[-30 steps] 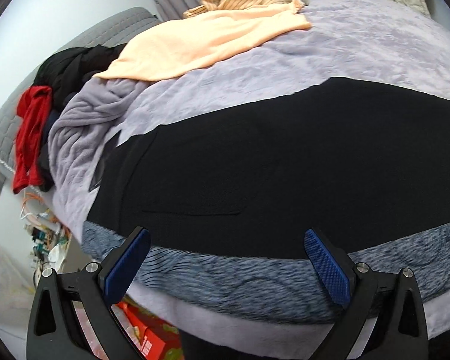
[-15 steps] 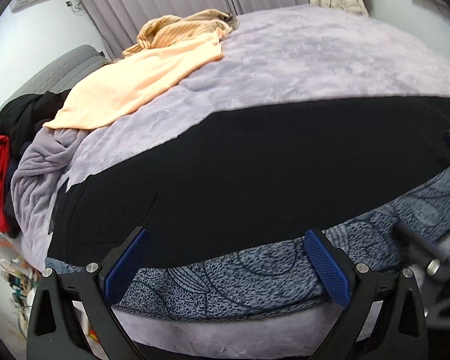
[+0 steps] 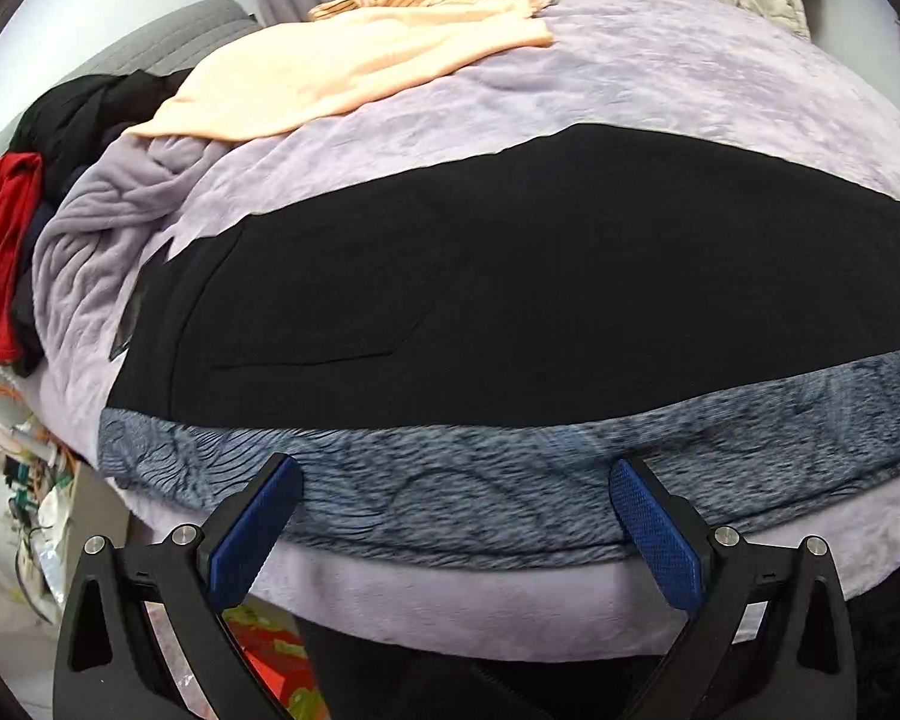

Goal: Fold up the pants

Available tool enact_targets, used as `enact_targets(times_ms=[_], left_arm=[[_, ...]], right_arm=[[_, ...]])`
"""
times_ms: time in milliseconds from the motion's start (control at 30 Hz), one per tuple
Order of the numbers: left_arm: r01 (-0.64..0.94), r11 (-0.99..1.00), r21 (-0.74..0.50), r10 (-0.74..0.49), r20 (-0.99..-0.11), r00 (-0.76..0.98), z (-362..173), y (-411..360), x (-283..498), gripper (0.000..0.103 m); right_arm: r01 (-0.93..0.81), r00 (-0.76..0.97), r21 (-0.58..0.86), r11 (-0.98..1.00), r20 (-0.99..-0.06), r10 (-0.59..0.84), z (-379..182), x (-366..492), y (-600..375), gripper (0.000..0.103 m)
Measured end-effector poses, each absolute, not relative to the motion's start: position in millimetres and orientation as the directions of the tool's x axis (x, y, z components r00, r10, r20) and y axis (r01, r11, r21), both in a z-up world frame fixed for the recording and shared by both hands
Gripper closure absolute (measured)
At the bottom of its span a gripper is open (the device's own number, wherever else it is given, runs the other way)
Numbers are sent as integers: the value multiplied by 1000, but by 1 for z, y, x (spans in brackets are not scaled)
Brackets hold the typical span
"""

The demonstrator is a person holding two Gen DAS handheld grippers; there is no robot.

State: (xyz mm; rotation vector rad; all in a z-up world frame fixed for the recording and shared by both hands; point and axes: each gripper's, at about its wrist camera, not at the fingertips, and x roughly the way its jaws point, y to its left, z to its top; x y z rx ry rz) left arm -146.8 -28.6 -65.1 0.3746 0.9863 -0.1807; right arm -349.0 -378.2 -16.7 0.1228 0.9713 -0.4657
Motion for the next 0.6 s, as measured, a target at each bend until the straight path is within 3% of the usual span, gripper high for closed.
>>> enact_targets(times_ms=[267, 533, 600], left_arm=[[237, 950, 202, 53, -855, 516, -69, -1, -140, 0], [135, 985, 105, 32, -888, 459, -69, 41, -121, 0], [87, 989, 120, 65, -879, 472, -62, 53, -119, 0]], right_arm=[[638, 346, -159, 753, -815, -465, -13, -401, -436, 0], [769, 313, -47, 637, -841, -441, -16, -432, -483, 0], [799, 287, -84, 595, -817, -500, -6, -433, -482, 0]])
